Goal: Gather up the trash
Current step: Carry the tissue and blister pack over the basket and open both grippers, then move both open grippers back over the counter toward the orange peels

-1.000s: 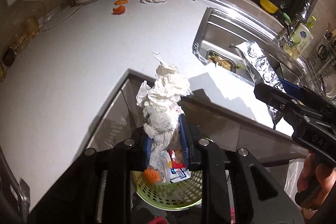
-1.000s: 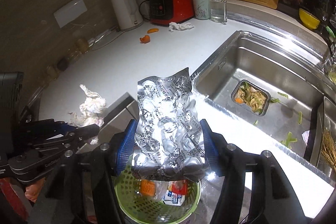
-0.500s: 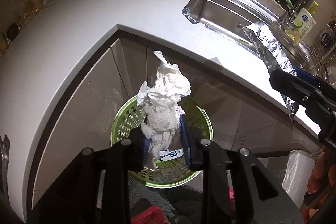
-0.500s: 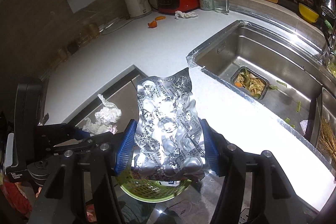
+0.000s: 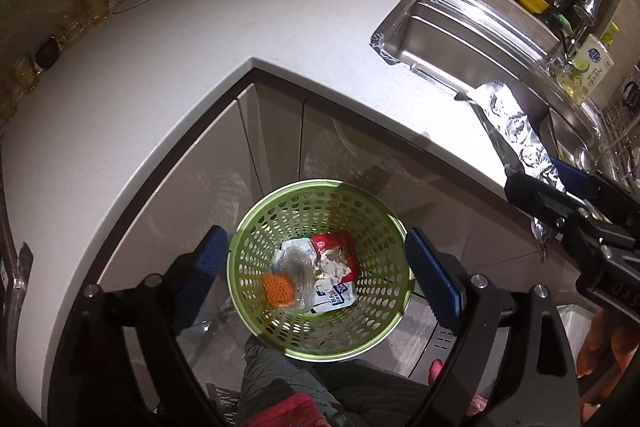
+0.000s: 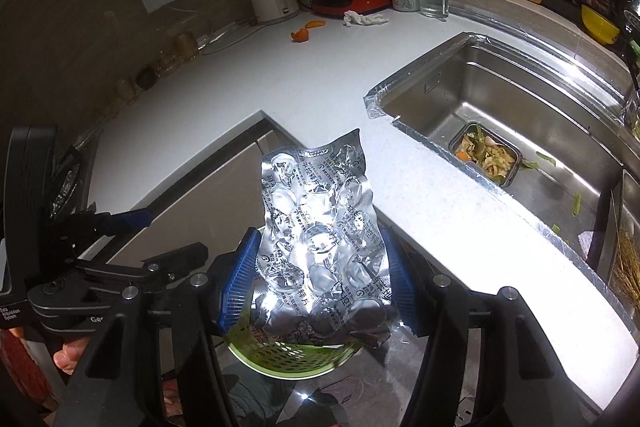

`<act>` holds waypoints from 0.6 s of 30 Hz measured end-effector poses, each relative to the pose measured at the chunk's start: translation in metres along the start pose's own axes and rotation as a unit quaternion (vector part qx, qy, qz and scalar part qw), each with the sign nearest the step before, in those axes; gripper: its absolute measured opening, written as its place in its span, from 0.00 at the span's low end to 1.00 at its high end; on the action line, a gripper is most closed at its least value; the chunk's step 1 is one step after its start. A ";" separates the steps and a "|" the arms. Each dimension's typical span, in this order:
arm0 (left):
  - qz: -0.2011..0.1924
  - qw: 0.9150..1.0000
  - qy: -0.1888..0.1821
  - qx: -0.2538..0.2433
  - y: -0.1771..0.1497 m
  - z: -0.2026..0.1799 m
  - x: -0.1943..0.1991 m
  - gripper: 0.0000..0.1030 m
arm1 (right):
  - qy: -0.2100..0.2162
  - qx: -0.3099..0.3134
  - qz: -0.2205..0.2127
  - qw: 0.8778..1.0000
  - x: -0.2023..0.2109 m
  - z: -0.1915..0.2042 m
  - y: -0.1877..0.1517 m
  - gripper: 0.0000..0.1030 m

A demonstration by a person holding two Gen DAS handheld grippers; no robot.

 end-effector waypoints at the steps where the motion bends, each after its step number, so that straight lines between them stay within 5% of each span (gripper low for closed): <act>1: -0.003 1.000 0.001 0.003 0.002 0.003 0.002 0.85 | 0.001 0.001 0.002 1.000 -0.002 0.000 0.000 0.60; 8: -0.017 0.999 0.018 0.021 0.010 0.023 0.011 0.87 | 0.012 0.010 0.024 1.000 -0.018 0.008 -0.004 0.62; 12: -0.018 0.999 0.024 0.031 0.012 0.033 0.012 0.87 | 0.013 0.001 0.031 0.999 -0.024 0.008 -0.003 0.80; 18: -0.017 0.998 0.028 0.044 0.015 0.045 0.014 0.87 | 0.013 -0.006 0.031 0.999 -0.026 0.006 0.004 0.82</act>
Point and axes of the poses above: each gripper's, at about its wrist camera, not at the fingertips, and x roughly against the way its jaws point, z to its left, y to its top, the point moved 4 cm from there along -x, roughly the way its jaws point, and after that the axes turned 5 degrees about y, right-handed, at the moved point
